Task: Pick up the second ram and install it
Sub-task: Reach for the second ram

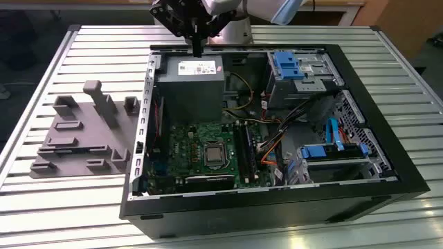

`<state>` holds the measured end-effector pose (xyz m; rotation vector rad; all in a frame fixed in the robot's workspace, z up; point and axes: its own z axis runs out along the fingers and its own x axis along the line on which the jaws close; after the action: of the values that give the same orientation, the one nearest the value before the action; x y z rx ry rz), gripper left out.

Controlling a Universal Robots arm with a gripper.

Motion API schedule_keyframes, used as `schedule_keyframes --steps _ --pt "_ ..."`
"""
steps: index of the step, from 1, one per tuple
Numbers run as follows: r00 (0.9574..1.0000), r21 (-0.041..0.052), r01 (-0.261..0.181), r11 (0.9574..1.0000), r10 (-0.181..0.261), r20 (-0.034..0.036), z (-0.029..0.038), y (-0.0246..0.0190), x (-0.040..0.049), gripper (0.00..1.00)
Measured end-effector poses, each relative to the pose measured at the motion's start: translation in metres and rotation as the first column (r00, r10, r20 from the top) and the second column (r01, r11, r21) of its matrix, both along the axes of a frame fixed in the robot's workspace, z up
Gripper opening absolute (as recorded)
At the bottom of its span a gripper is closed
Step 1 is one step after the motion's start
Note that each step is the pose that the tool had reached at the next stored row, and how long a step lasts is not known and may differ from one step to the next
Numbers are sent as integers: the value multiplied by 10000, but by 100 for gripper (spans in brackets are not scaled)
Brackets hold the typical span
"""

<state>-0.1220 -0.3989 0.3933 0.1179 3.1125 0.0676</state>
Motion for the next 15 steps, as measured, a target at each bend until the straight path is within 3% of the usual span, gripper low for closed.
schedule_keyframes --steps 3,15 --pt "10000 0 1 10000 -1 0 -1 0 -73 11" --pt "10000 0 0 10000 0 0 -1 0 -101 11"
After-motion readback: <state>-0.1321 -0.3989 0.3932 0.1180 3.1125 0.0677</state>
